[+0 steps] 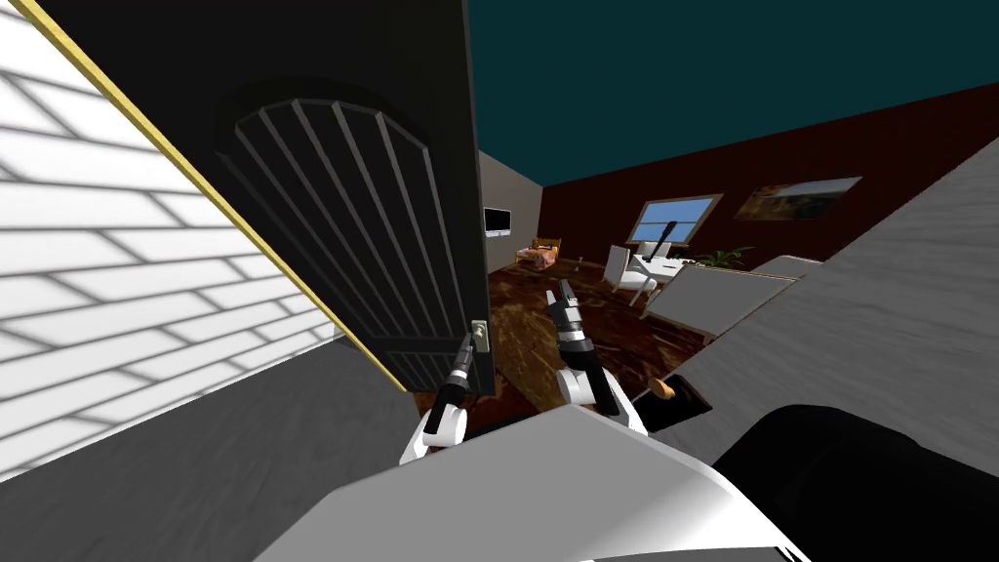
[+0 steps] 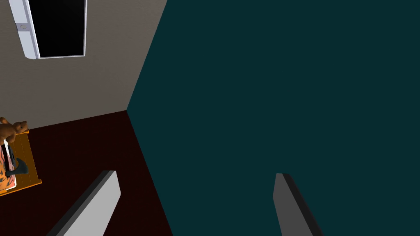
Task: Push the door open
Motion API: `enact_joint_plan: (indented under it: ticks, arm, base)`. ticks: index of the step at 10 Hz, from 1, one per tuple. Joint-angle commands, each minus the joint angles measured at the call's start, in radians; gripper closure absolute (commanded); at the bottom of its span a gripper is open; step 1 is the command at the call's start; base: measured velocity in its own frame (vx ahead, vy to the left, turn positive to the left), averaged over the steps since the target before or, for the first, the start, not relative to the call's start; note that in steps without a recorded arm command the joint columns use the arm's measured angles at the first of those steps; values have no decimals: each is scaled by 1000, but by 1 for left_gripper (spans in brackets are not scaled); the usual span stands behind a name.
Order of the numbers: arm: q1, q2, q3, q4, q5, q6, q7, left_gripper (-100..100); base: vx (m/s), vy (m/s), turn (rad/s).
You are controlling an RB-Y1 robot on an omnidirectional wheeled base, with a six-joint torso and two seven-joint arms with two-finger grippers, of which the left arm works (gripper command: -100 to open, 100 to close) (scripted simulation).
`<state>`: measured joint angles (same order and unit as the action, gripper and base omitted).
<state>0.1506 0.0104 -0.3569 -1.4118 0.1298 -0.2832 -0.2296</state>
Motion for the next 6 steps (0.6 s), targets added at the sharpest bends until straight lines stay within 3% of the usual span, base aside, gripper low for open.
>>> enact_joint_plan:
  ticks: [1, 2, 3, 4, 6]
  arm:
    - [-9, -31, 6, 7, 0, -1, 2, -100]
    - [-12, -51, 8, 10, -1, -1, 2, -100]
    - [-7, -39, 6, 0, -1, 3, 0, -100]
    - [-7, -39, 6, 0, -1, 3, 0, 100]
    - [-7, -39, 6, 0, -1, 3, 0, 100]
  base:
    - [180, -131, -18]
    - [155, -125, -11]
    - [64, -55, 6]
    - [-6, 5, 2]
    - [-27, 19, -14]
